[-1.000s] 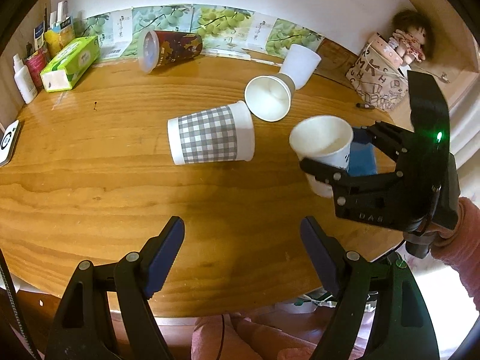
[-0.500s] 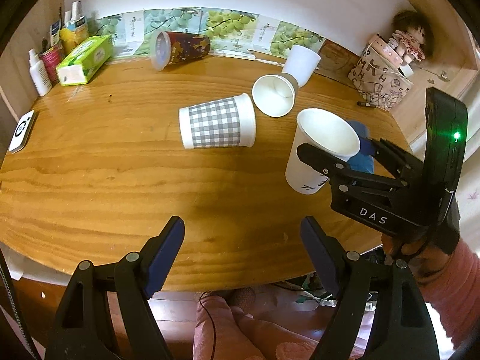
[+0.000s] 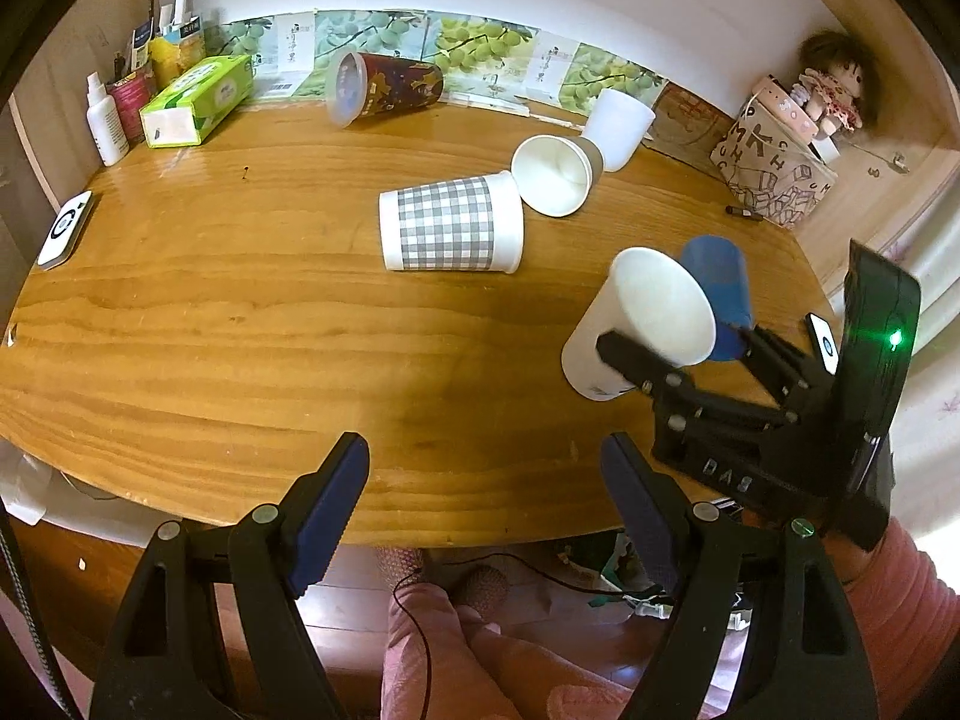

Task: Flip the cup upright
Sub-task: 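Rotate the cup rim-up with the right gripper and lower it onto the table, then open the right gripper to release the upright cup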

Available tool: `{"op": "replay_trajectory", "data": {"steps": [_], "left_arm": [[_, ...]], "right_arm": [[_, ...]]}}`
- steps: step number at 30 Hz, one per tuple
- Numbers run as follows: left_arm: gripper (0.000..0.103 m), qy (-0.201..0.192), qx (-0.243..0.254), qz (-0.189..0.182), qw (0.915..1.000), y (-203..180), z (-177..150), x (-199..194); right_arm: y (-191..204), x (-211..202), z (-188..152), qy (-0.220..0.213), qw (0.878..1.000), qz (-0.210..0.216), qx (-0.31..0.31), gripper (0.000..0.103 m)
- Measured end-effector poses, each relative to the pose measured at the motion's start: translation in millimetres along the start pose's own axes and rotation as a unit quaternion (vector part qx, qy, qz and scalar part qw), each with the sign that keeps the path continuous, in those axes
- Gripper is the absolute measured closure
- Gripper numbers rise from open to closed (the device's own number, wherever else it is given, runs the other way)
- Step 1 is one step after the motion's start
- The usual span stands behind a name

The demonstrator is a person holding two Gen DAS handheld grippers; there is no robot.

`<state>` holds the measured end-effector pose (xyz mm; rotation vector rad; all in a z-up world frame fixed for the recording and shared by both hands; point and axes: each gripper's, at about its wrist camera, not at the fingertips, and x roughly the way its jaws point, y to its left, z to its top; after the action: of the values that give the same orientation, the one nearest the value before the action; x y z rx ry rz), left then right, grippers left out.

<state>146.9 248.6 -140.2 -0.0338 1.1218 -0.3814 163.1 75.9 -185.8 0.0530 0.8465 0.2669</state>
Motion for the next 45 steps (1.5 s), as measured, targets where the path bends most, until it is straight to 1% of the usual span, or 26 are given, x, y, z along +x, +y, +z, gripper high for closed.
{"op": "replay_trajectory", "data": {"steps": [3, 5, 10, 13, 15, 18, 20, 22, 26, 30, 31, 33, 36, 37, 38, 39, 41, 44, 45], "left_arm": [[0.020, 0.002, -0.001, 0.004, 1.0000, -2.3, -2.0, -1.2], [0.020, 0.005, -0.002, 0.006, 1.0000, -3.4, -2.7, -1.6], [0.020, 0.009, 0.001, 0.013, 0.9999, -7.3, -1.7, -7.3], [0.020, 0.008, 0.006, 0.014, 0.9999, -11.6, -0.5, -13.4], [0.020, 0.005, 0.009, 0.012, 0.9999, -15.3, 1.6, -18.8], [0.019, -0.010, 0.014, 0.020, 0.9997, -21.7, 5.7, -30.5], [0.016, -0.025, 0.017, 0.028, 0.9991, -26.4, 9.1, -41.3], [0.016, -0.043, 0.022, 0.041, 0.9980, -31.2, 12.9, -52.3], [0.016, -0.072, 0.024, 0.050, 0.9959, -39.1, 21.3, -74.5], [0.015, -0.101, 0.024, 0.050, 0.9933, -47.7, 28.9, -93.5], [0.014, -0.109, 0.027, 0.054, 0.9922, -50.9, 30.6, -98.6], [0.014, -0.129, 0.028, 0.064, 0.9892, -56.4, 32.2, -107.9], [0.014, -0.156, 0.031, 0.064, 0.9851, -64.3, 33.8, -121.7], [0.011, -0.161, 0.032, 0.061, 0.9845, -65.8, 34.5, -125.2], [0.006, -0.168, 0.033, 0.058, 0.9835, -68.1, 35.2, -129.9], [0.004, -0.175, 0.032, 0.058, 0.9823, -69.8, 35.0, -133.9], [0.003, -0.198, 0.032, 0.059, 0.9779, -73.8, 32.8, -143.2], [0.001, -0.235, 0.033, 0.082, 0.9680, -79.7, 25.6, -154.3], [0.001, -0.245, 0.032, 0.090, 0.9647, -80.4, 22.2, -156.9]], "right_arm": [[2.2, 0.0, -9.0, 0.011, 1.000, 0.004, 0.003, 0.033], [3.4, -1.2, -12.3, 0.017, 1.000, 0.005, 0.006, 0.031], [3.5, -18.9, -26.4, 0.036, 0.999, 0.005, 0.029, 0.023], [2.7, -32.7, -32.8, 0.054, 0.998, -0.009, 0.041, 0.022], [2.0, -46.5, -35.1, 0.067, 0.996, -0.030, 0.048, 0.022], [-0.3, -66.7, -32.1, 0.083, 0.993, -0.051, 0.068, 0.022], [-2.2, -81.5, -28.0, 0.084, 0.992, -0.055, 0.080, 0.021], [-2.2, -101.1, -19.5, 0.074, 0.991, -0.073, 0.085, 0.020], [-1.2, -141.5, 0.8, 0.040, 0.989, -0.102, 0.096, 0.019], [-3.4, -178.9, 17.5, -0.001, 0.988, -0.109, 0.114, 0.018], [-2.0, -184.1, 20.3, -0.006, 0.987, -0.111, 0.116, 0.016], [0.7, -200.7, 25.7, -0.020, 0.985, -0.120, 0.119, 0.016], [2.9, -216.8, 29.7, -0.035, 0.984, -0.121, 0.129, 0.016], [3.5, -219.9, 30.3, -0.039, 0.983, -0.121, 0.132, 0.015], [4.1, -224.2, 30.0, -0.044, 0.982, -0.123, 0.137, 0.014], [5.3, -228.4, 29.5, -0.050, 0.981, -0.125, 0.141, 0.014], [9.0, -234.3, 27.7, -0.065, 0.979, -0.133, 0.142, 0.014], [14.0, -239.3, 25.0, -0.084, 0.976, -0.140, 0.145, 0.014], [16.3, -240.4, 23.1, -0.089, 0.975, -0.142, 0.145, 0.010]]}}
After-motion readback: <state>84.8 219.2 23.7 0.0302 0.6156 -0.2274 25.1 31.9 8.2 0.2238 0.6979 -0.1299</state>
